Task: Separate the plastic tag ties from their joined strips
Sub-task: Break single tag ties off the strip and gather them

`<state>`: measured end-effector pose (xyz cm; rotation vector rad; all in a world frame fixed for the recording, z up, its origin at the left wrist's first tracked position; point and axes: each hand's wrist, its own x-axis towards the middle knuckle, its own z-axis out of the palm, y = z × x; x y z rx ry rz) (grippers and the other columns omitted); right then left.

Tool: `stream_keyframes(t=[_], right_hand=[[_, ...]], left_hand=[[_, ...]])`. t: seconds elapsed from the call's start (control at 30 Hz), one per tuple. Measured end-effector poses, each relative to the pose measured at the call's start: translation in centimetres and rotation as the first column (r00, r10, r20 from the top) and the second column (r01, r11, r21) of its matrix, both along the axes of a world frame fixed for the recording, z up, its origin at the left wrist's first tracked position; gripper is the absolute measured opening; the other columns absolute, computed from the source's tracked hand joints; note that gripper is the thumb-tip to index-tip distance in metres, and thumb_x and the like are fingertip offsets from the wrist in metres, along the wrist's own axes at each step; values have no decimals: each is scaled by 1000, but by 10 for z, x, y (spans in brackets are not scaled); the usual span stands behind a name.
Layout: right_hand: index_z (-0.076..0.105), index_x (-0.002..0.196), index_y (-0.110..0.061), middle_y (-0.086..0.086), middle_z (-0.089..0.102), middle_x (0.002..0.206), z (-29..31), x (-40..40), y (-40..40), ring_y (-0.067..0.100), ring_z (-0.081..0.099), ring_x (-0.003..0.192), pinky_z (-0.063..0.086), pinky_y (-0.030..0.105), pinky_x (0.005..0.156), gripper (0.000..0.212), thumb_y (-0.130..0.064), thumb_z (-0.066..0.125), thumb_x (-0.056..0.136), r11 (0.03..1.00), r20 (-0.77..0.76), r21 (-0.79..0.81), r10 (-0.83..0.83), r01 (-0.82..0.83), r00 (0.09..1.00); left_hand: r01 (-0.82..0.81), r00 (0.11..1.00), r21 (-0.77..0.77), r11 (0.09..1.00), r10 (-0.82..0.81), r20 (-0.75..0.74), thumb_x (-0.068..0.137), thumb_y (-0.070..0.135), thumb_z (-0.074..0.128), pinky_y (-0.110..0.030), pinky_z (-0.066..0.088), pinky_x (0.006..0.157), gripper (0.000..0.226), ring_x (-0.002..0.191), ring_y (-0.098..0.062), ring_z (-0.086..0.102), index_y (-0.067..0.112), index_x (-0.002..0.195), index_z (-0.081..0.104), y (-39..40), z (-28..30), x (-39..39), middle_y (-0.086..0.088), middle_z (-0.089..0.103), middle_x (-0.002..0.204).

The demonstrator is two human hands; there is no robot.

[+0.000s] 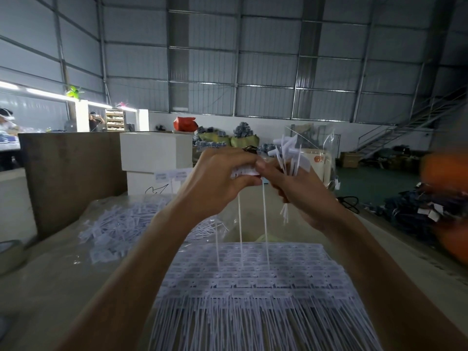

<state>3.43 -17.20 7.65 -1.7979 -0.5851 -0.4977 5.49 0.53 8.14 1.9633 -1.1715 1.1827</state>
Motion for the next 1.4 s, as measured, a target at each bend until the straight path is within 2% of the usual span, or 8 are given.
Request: stream_keyframes(t=[0.17,0.37,0.53,0.73,0.9,1.2,1.3,1.4], right_hand=[[66,68,-36,-14,45,54,3,0,-7,0,39,48,35,14,48,21,-57,66,73,994,-45,108,-20,25,999],[65,78,-18,-11,37,51,7,-1,-15,5,30,46,28,16,44,31,-49,65,80,958,-98,286,23,6,995],[67,60,-30,-8,34,55,5,1,-9,7,28,49,25,20,47,31,-53,65,80,975,-91,220,40,-19,995],[75,80,-23,-14,45,56,5,1,-16,1,38,53,34,15,49,45,-66,66,73,998,-41,56,23,-21,999],[76,85,-22,-13,43,59,3,3,-13,3,36,53,32,18,51,38,-57,64,85,1000,-70,16,-4,6,998],[62,82,-23,-12,47,55,-3,8,-1,3,39,50,35,19,51,23,-42,66,93,972,-105,221,-57,80,993],[64,86,-18,-3,47,63,-4,8,0,9,40,58,34,24,56,24,-41,67,91,965,-55,262,-11,25,998],[68,76,-30,-2,49,64,-3,8,-5,9,40,58,35,24,55,22,-49,71,86,978,-11,204,40,-37,999]], left_hand=[[-59,998,11,998,58,35,88,35,67,-22,43,81,35,88,-9,59,14,115,72,-1,0,3,-1,74,103],[-287,955,42,957,283,87,90,34,69,-37,34,98,45,114,-21,55,20,132,62,7,-1,10,2,67,124],[-366,909,10,930,356,218,88,27,65,-38,44,89,36,102,-26,64,16,122,68,4,-4,3,-3,72,111],[-427,848,-9,904,403,345,90,19,64,-42,44,89,30,99,-29,66,16,119,68,5,-5,0,-5,73,106],[-432,820,-47,900,414,394,84,14,74,-44,47,86,33,97,-32,67,8,117,69,3,-6,1,-11,73,103],[-395,837,23,918,349,422,87,3,70,-49,53,87,29,94,-35,68,-1,116,67,1,-3,0,-19,71,103],[-371,876,49,927,333,349,87,1,69,-48,53,86,34,95,-35,67,0,120,65,3,-3,0,-19,71,107],[-296,936,69,953,275,220,90,0,64,-49,56,84,36,99,-35,66,4,126,62,5,-3,2,-18,70,113]])
